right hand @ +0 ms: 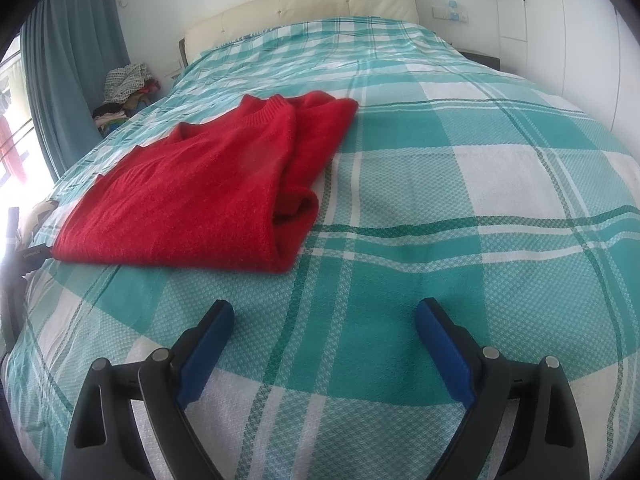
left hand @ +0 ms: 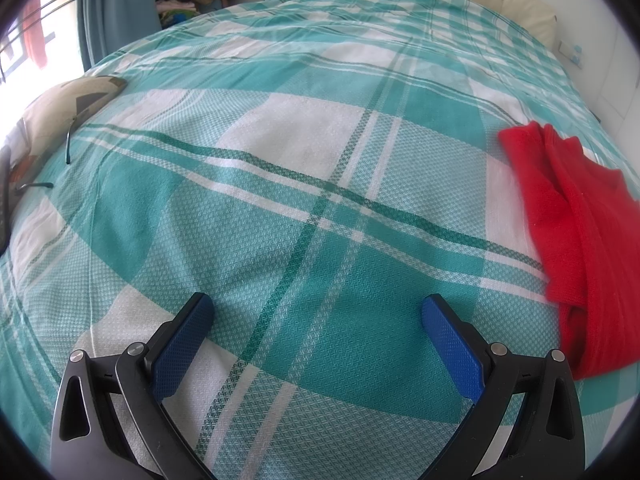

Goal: Fold small clothes

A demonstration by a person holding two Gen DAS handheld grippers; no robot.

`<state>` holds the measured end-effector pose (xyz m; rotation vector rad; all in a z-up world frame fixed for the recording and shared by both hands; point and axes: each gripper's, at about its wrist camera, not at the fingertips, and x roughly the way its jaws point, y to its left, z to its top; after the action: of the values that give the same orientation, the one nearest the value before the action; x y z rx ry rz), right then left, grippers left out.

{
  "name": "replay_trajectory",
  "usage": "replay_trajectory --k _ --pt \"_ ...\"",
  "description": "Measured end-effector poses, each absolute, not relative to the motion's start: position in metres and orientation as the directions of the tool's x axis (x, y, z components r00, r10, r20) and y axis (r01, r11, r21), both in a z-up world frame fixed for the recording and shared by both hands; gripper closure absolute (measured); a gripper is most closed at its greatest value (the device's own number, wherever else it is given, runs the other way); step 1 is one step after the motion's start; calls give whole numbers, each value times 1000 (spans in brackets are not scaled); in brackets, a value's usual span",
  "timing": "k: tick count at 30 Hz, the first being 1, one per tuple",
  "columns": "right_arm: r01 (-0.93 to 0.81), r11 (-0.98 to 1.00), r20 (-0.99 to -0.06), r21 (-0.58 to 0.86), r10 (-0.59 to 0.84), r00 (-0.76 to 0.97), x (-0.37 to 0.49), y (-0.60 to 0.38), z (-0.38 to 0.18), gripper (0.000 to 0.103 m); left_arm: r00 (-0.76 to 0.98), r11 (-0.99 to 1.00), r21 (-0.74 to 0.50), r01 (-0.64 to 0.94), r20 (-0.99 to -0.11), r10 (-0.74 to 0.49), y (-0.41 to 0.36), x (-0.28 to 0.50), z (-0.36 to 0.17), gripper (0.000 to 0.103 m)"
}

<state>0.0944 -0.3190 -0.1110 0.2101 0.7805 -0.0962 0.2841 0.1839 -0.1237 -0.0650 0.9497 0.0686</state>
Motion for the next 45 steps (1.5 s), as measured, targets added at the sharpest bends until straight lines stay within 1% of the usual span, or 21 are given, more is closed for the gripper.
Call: replay_trajectory --k 45 --pt "159 972 -699 173 8 715 93 -322 -109 11 580 996 -24 -88 -814 31 184 285 -124 0"
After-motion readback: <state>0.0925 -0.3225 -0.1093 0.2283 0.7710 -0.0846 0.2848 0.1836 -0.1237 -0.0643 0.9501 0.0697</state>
